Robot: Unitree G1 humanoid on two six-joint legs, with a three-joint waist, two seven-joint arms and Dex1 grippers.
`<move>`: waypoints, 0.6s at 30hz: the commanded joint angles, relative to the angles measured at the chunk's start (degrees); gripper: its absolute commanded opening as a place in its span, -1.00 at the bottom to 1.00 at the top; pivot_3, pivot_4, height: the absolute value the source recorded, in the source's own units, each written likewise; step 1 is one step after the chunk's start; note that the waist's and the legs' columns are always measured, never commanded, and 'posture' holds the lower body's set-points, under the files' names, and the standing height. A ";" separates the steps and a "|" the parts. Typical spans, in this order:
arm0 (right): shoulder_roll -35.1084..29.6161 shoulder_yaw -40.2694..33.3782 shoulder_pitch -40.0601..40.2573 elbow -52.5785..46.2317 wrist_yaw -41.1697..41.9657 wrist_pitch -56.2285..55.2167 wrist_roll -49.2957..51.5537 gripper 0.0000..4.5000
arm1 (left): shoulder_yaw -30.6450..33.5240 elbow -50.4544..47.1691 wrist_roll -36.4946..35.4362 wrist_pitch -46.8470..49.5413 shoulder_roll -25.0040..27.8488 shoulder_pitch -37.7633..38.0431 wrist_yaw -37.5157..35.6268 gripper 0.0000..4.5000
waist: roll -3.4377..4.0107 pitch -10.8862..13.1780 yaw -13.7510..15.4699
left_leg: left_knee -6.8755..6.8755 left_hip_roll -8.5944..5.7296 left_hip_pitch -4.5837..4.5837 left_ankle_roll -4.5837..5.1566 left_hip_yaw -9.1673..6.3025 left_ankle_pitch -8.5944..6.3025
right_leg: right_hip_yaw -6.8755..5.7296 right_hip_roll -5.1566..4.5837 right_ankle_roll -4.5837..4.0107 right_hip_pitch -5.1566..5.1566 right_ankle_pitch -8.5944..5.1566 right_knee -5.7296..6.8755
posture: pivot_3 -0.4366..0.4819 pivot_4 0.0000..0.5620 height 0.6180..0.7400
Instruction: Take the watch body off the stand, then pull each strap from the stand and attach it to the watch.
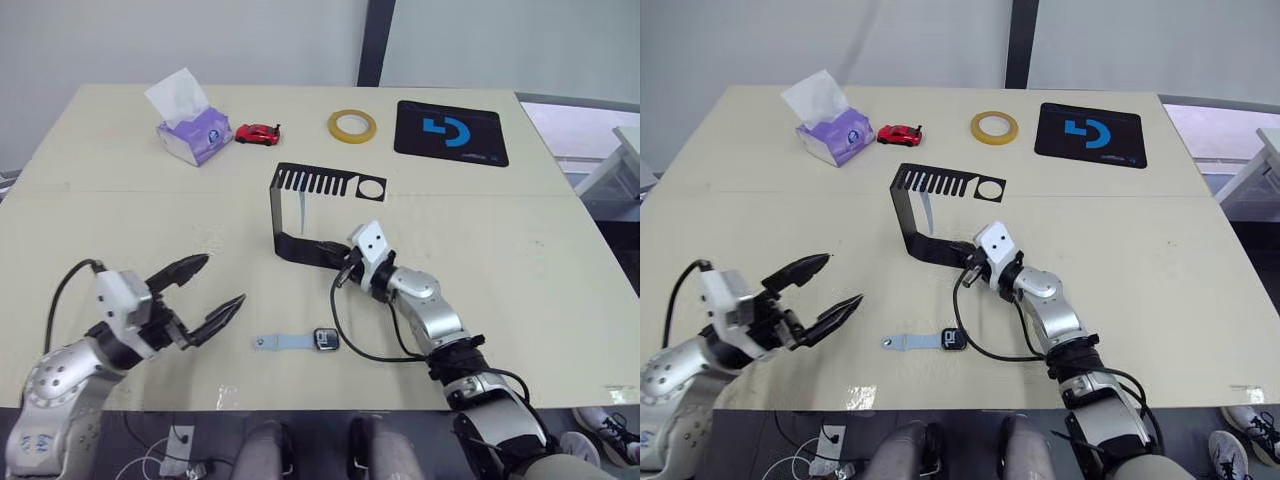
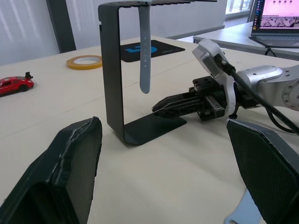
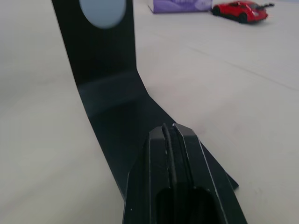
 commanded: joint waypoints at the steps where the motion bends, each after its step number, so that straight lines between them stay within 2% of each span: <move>1: 0.05 -0.83 -0.64 1.70 1.31 -2.10 -0.54 -0.94 | 5.35 1.16 -2.83 -1.02 3.23 0.40 -3.61 1.00 | -0.02 -0.01 -0.07 | 0.01 0.02 0.00 -0.01 0.00 0.00 | 0.00 0.01 0.00 0.00 0.00 0.00 | -0.05 -0.47 1.00; 4: -0.05 -0.66 -0.18 2.49 2.30 -2.29 -0.66 -0.94 | 6.85 1.71 -3.69 -0.46 4.85 0.11 -4.84 1.00 | -0.03 -0.02 -0.14 | 0.01 0.02 0.01 -0.02 0.00 0.00 | 0.02 0.01 0.00 0.01 0.00 0.00 | -0.05 -0.47 1.00; 8: 0.35 -0.66 0.73 2.73 2.70 -1.73 -0.79 -0.94 | 3.96 -2.99 -3.84 1.50 3.30 -1.60 -0.34 1.00 | -0.05 -0.03 -0.16 | 0.00 0.02 0.02 -0.02 -0.01 0.00 | 0.04 -0.03 0.00 0.02 0.00 0.01 | -0.05 -0.47 1.00; 12: 0.88 -0.61 1.33 2.12 2.99 -1.01 -0.66 -0.94 | -3.28 -9.13 -0.10 4.64 -2.58 -6.33 12.13 1.00 | -0.18 -0.12 0.12 | 0.00 -0.02 0.05 -0.02 -0.04 0.00 | 0.05 -0.08 0.00 0.07 0.00 0.02 | -0.05 -0.47 1.00; 16: 1.19 -0.63 1.67 1.69 3.55 -0.16 -0.70 -0.94 | -13.32 -12.31 8.75 7.13 -7.83 -10.84 21.93 1.00 | -0.28 -0.25 0.17 | -0.05 -0.02 0.11 -0.03 -0.03 0.00 | 0.06 -0.04 0.00 0.09 0.00 0.05 | -0.05 -0.47 1.00; 18: 1.28 -0.57 1.67 1.61 4.01 0.31 -0.66 -1.00 | -17.32 -12.34 12.09 7.24 -11.11 -12.28 25.70 0.77 | -0.35 -0.30 0.15 | -0.06 -0.04 0.12 -0.03 -0.02 0.00 | 0.06 -0.02 0.00 0.11 0.00 0.04 | -0.05 -0.47 1.00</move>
